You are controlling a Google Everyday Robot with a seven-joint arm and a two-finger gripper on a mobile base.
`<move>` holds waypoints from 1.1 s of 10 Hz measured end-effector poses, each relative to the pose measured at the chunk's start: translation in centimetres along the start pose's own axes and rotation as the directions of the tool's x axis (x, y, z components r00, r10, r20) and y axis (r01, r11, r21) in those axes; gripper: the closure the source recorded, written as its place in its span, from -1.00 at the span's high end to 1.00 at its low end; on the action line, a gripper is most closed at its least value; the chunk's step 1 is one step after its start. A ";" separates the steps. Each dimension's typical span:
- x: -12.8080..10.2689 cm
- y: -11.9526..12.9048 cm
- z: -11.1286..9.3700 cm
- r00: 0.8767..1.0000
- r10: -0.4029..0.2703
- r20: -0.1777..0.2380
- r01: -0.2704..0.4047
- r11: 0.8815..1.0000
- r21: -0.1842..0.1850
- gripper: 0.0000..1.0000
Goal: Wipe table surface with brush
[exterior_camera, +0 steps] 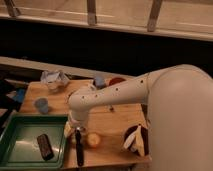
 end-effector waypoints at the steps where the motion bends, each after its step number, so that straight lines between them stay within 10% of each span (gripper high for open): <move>1: -0.1 0.1 0.5 1.000 -0.002 -0.008 0.002 1.000 -0.001 0.41; 11: -0.1 -1.6 -1.9 0.999 0.028 0.044 -0.027 0.999 -0.017 0.41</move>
